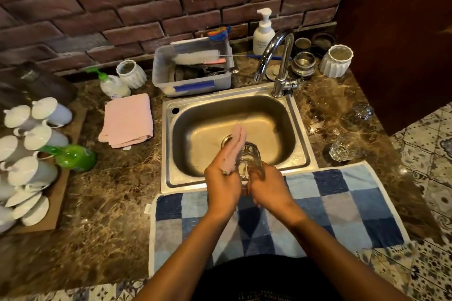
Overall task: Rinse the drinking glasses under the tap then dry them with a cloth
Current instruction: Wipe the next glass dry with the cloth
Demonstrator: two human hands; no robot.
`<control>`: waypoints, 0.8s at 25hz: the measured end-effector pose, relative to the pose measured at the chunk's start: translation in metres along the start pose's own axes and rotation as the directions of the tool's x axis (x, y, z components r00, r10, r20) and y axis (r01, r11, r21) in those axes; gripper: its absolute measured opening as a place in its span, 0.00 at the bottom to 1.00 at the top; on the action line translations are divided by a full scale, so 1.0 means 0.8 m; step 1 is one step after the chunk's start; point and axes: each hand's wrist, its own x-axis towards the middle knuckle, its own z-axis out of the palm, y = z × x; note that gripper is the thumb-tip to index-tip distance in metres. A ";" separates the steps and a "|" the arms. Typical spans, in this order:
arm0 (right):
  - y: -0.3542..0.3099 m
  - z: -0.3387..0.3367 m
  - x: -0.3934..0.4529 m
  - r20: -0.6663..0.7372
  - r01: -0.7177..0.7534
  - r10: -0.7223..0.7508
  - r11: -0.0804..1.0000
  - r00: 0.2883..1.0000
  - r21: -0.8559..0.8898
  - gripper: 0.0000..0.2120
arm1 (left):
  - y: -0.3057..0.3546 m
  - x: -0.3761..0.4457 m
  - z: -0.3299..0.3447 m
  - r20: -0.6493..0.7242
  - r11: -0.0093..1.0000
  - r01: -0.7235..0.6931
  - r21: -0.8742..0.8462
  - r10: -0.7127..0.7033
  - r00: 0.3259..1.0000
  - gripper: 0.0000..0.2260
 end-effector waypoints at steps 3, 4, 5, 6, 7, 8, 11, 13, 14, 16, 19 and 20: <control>-0.011 -0.009 0.010 -0.041 0.093 -0.114 0.935 0.993 -0.341 0.13 | -0.002 0.001 -0.014 -0.013 0.964 -0.041 0.263 0.046 0.999 0.32; -0.017 -0.009 0.011 -0.029 0.116 -0.146 0.879 0.989 -0.462 0.13 | -0.002 0.000 -0.016 -0.024 0.954 -0.052 0.294 0.062 0.998 0.31; -0.019 -0.006 0.012 -0.023 0.139 -0.181 0.829 0.983 -0.541 0.12 | -0.001 -0.004 -0.015 -0.022 0.959 -0.066 0.276 0.075 0.997 0.30; -0.021 -0.002 0.010 -0.015 0.157 -0.204 0.799 0.979 -0.581 0.09 | 0.004 -0.008 -0.013 -0.038 0.976 -0.052 0.212 0.062 0.997 0.28; -0.021 0.002 0.008 -0.021 0.178 -0.229 0.809 0.973 -0.560 0.06 | 0.007 -0.009 -0.008 -0.082 0.993 0.009 0.118 0.000 0.997 0.27; -0.020 0.006 0.004 -0.045 0.189 -0.237 0.862 0.971 -0.471 0.03 | 0.010 -0.007 -0.005 -0.162 0.989 0.143 -0.038 -0.148 0.976 0.26; -0.018 0.010 0.003 -0.096 0.130 -0.138 0.988 0.986 -0.081 0.04 | 0.016 0.002 0.000 -0.229 0.833 0.415 -0.366 -0.512 0.828 0.21; -0.021 0.006 0.003 -0.046 0.116 -0.120 0.990 0.992 -0.085 0.05 | 0.016 0.005 -0.009 -0.233 0.943 0.309 -0.124 -0.330 0.915 0.25; -0.024 0.002 0.003 -0.057 0.139 -0.152 0.973 0.987 -0.186 0.08 | 0.017 0.005 -0.014 -0.188 0.980 0.197 0.031 -0.188 0.964 0.28; -0.028 -0.002 0.007 -0.090 0.195 -0.260 0.875 0.961 -0.444 0.13 | 0.019 0.007 -0.019 -0.095 0.961 0.031 0.274 -0.005 0.995 0.33; -0.031 -0.003 0.010 -0.012 0.224 -0.261 0.849 0.965 -0.478 0.07 | 0.025 0.016 -0.025 -0.073 0.938 0.000 0.348 0.027 0.997 0.33; -0.029 -0.001 0.010 0.018 0.193 -0.197 0.929 0.980 -0.317 0.05 | 0.029 0.020 -0.028 -0.001 0.960 -0.052 0.275 0.055 0.998 0.31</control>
